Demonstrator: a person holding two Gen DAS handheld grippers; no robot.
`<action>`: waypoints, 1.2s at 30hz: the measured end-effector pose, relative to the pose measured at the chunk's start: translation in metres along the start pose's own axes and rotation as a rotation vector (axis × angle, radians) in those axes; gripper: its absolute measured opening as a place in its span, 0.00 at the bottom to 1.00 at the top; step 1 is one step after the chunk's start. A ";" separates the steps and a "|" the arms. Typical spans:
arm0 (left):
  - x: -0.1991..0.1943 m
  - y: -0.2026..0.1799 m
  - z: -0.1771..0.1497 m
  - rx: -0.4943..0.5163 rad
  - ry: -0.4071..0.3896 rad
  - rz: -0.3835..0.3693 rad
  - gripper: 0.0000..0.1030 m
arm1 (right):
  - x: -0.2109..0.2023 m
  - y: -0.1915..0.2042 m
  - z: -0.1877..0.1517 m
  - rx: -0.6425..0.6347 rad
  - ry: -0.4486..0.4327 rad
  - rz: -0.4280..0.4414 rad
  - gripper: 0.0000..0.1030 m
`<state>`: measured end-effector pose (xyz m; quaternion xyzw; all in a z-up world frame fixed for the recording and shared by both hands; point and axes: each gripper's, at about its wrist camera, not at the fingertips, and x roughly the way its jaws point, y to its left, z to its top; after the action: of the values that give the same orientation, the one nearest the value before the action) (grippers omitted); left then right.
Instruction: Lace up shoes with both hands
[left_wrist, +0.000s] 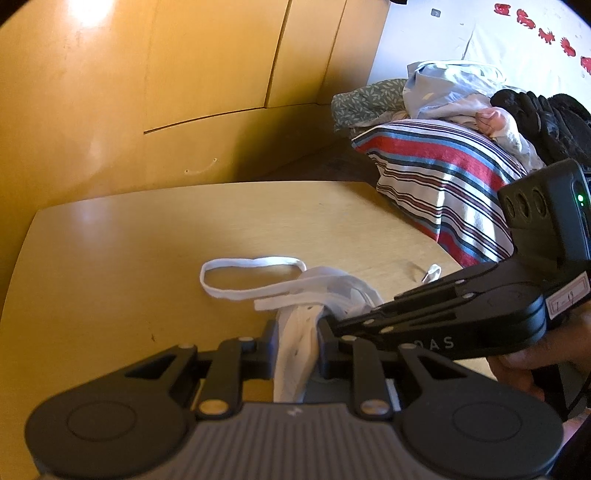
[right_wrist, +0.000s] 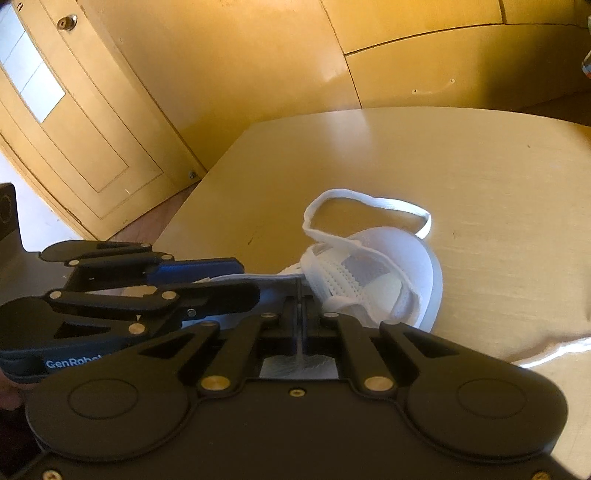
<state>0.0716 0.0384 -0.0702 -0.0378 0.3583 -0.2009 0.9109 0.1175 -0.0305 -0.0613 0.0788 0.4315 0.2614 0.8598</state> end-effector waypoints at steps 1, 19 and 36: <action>0.000 -0.001 0.000 0.001 0.000 0.000 0.22 | 0.001 0.000 0.000 -0.001 0.000 -0.001 0.00; 0.001 -0.002 0.000 0.005 0.009 -0.002 0.22 | -0.004 0.035 -0.010 -0.307 -0.004 -0.152 0.00; 0.008 -0.009 -0.004 0.075 0.056 0.029 0.11 | -0.007 0.008 -0.010 -0.048 -0.062 -0.049 0.01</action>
<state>0.0708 0.0276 -0.0763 0.0071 0.3764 -0.2018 0.9042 0.1030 -0.0278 -0.0595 0.0557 0.3999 0.2480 0.8806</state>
